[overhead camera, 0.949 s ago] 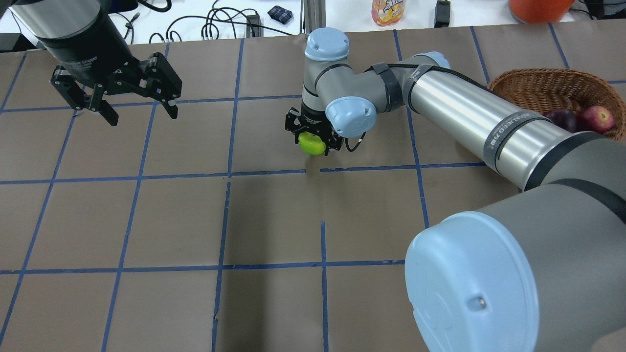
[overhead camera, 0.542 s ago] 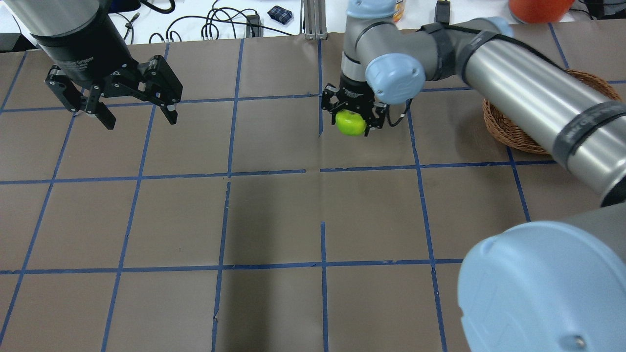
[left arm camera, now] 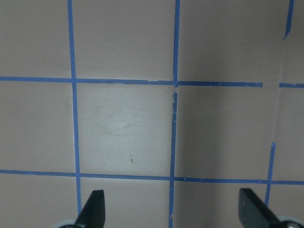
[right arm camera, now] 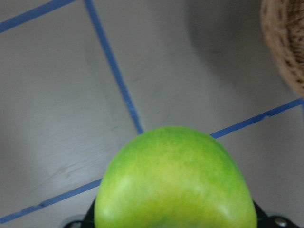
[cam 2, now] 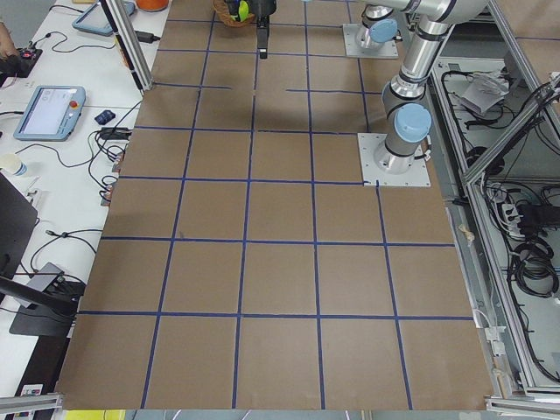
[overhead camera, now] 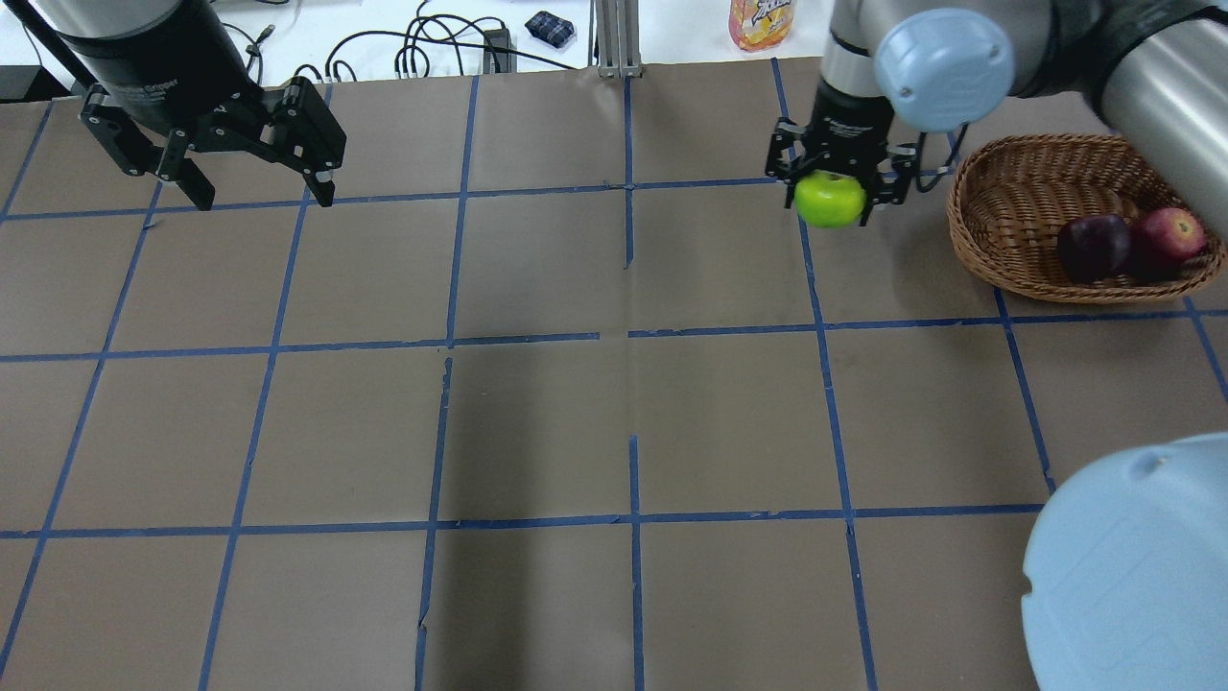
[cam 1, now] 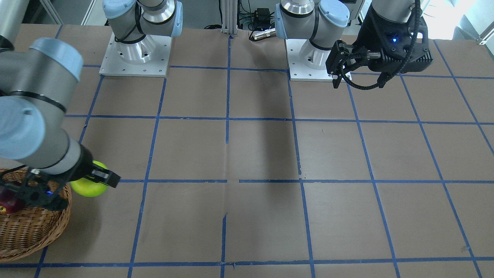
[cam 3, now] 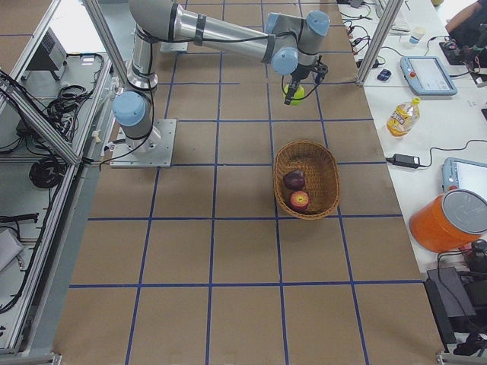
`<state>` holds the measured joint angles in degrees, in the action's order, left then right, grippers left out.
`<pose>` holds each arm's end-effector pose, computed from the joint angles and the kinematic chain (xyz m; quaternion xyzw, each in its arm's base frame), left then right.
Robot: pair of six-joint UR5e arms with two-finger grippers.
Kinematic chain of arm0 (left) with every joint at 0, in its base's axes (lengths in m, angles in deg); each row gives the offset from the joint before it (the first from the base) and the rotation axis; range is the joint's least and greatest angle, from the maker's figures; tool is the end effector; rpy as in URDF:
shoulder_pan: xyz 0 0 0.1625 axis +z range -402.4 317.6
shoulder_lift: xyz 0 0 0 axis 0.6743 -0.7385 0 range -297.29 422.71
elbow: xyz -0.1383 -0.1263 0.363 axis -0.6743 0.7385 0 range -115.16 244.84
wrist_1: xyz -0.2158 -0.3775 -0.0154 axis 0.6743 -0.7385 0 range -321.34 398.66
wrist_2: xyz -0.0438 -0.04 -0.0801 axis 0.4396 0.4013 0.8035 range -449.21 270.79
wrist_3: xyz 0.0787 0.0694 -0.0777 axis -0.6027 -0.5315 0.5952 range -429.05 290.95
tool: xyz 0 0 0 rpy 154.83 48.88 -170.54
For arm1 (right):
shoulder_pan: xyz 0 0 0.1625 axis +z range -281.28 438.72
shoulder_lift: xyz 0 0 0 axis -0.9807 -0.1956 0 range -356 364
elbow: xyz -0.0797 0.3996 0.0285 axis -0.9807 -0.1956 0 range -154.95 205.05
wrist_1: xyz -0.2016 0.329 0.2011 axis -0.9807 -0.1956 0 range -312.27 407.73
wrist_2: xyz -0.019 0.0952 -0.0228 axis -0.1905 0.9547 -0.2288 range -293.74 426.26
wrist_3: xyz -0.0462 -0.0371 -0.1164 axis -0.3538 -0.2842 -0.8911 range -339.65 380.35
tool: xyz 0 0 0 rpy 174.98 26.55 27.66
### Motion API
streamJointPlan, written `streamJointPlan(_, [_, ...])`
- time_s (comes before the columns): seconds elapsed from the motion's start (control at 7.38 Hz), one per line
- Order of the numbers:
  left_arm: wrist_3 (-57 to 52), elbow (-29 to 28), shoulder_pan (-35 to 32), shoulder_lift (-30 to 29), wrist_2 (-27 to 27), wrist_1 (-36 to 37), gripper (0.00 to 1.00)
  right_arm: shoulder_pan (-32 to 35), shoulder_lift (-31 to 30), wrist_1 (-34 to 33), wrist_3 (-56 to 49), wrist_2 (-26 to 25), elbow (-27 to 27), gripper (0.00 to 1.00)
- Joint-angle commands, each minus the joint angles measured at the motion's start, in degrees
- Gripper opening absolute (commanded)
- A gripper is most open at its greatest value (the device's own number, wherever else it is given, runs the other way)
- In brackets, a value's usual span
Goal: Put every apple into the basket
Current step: 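Lower the green apple into the basket and open the right gripper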
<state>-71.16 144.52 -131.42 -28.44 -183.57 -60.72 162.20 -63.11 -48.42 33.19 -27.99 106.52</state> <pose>-0.1145 -0.5183 0.5064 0.0099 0.9992 0.0029 0.0380 0.0502 -0.6501 0.2929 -0.1649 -0.9830 -0.0695 0.0409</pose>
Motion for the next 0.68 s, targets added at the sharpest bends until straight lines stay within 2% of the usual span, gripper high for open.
streamJointPlan(0.0, [-0.3,0.3,0.1,0.5,-0.1,0.0,1.0,-10.7,0.7,-0.7,-15.5,-0.5,0.1,0.0])
streamJointPlan(0.14, [-0.3,0.2,0.2,0.5,0.1,0.1,1.0,-12.5,1.3,-1.8,-19.9,-1.0,-0.3,0.0])
streamJointPlan(0.41, [0.2,-0.3,0.3,0.2,4.1,0.4,1.0,-14.0,5.9,-7.0,-20.5,-0.4,-0.2,0.0])
streamJointPlan(0.54, [0.4,-0.7,0.3,-0.2,4.0,0.6,1.0,-14.1,7.8,-10.8,-20.5,-0.5,0.1,0.0])
